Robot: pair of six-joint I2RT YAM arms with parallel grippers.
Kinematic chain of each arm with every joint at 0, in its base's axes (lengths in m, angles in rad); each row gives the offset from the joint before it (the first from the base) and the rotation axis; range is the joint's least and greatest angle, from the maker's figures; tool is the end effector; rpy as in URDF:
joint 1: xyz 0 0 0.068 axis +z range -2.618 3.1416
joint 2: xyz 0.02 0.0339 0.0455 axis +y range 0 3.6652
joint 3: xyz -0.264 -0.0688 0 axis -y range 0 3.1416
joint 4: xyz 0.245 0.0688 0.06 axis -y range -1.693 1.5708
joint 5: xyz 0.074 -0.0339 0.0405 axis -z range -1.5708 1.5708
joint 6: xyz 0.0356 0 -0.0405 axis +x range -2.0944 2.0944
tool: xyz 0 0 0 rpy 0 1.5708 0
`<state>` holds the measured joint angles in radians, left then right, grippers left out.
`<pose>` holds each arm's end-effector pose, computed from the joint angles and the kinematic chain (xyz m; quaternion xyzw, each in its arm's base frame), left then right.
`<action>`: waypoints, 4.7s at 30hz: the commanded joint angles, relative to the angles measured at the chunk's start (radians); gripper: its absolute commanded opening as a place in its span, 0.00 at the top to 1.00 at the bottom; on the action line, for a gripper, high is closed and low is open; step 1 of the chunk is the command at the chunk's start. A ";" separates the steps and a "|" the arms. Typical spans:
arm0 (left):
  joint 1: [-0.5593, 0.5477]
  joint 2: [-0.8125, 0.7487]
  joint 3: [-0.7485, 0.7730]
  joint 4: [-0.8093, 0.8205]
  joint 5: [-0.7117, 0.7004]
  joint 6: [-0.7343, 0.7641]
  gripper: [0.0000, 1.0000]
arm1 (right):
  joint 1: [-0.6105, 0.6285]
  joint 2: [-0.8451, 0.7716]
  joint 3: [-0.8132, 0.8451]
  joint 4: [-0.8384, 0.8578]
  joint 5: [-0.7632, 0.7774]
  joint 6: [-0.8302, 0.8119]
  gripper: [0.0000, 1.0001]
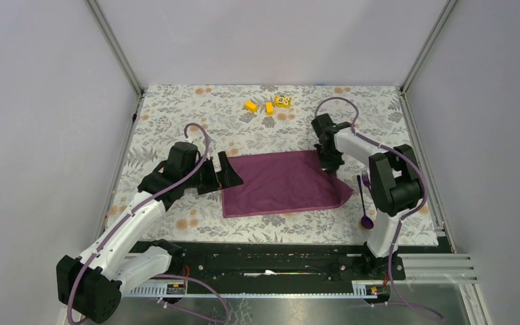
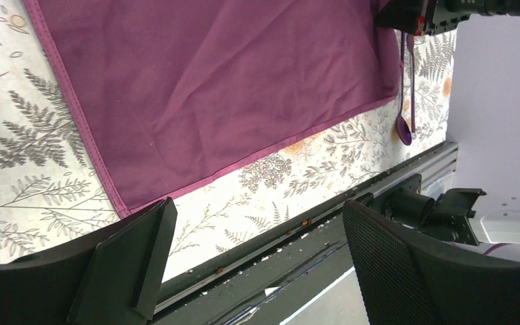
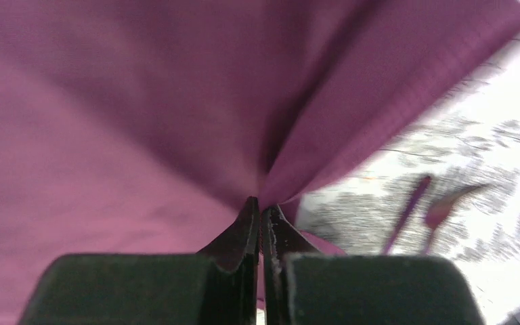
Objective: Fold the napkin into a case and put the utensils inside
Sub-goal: Fold the rectangle-folded napkin at the center of the board.
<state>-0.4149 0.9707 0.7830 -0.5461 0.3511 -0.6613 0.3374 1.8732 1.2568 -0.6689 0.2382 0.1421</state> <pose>0.1805 -0.0929 0.2727 -0.0401 0.9016 -0.3421 0.2618 0.3461 0.1125 0.1686 -0.0790 0.9798 -0.0807 0.1651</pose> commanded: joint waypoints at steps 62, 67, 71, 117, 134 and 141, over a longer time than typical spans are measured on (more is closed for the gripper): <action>0.004 -0.188 0.045 -0.070 -0.203 -0.057 0.01 | 0.473 0.404 0.520 0.260 -0.710 0.360 1.00; 0.004 -0.190 0.045 -0.072 -0.200 -0.057 0.01 | 0.474 0.425 0.543 0.251 -0.713 0.361 1.00; 0.004 -0.193 0.041 -0.073 -0.199 -0.057 0.01 | 0.473 0.432 0.545 0.248 -0.712 0.360 1.00; 0.004 -0.207 0.025 -0.079 -0.196 -0.060 0.01 | 0.472 0.400 0.583 0.264 -0.719 0.398 0.94; 0.004 -0.175 -0.047 -0.033 -0.258 -0.106 0.01 | 0.328 0.122 0.318 0.446 -0.916 0.541 0.27; 0.004 0.055 -0.105 0.057 -0.292 -0.120 0.07 | 0.173 -0.119 -0.083 0.399 -0.878 0.399 0.27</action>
<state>-0.4149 0.9005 0.7006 -0.5785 0.1081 -0.7673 0.5655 1.8671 1.3308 -0.2474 -0.6468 0.6319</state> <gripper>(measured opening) 0.966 0.733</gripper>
